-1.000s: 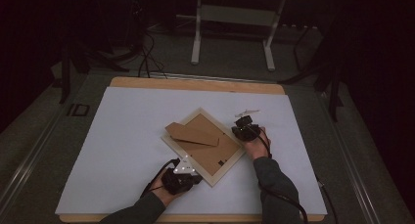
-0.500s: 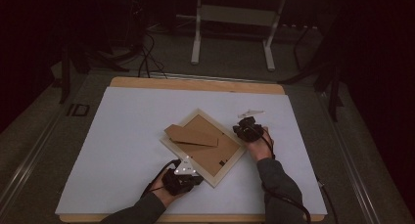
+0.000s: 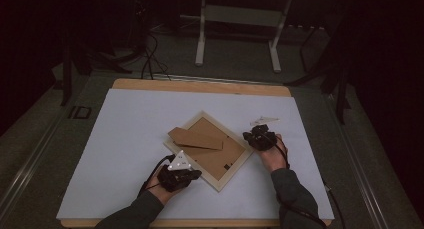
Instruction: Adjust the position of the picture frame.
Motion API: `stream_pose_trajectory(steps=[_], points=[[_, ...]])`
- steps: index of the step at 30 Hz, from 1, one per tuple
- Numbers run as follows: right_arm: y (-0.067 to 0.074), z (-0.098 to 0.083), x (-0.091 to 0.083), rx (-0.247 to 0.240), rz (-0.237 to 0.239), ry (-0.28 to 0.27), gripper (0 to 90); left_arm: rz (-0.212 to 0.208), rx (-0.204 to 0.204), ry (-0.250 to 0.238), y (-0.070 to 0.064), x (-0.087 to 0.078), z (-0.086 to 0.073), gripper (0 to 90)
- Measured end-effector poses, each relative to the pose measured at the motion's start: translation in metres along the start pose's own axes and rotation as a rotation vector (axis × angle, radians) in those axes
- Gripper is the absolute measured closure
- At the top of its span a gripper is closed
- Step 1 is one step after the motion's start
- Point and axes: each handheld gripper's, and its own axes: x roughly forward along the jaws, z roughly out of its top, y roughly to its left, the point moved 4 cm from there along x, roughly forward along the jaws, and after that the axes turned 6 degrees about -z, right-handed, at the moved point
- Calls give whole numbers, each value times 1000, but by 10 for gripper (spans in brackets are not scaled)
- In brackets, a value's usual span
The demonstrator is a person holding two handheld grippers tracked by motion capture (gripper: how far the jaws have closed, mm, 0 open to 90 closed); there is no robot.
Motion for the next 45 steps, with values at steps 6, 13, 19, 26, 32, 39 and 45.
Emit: stream_pose_trajectory(steps=[6,13,19,26,32,39,45], points=[[0,-6,-6,6,17,-5,896,29,-14,-40,9,-13,7,891],[2,-11,-17,2,23,-25,890,72,-16,-67,21,-29,15,885],[6,-16,-23,-15,32,-30,886,99,-26,-97,30,-40,23,880],[12,-24,-33,-30,40,-40,884,128,-23,-129,41,-54,32,880],[14,-33,-40,-30,43,-47,876,158,-35,-136,53,-65,37,876],[17,-39,-47,-30,48,-54,861,186,-64,-135,69,-72,38,853],[19,-47,-51,-25,51,-56,832,212,-95,-141,86,-77,37,793]])
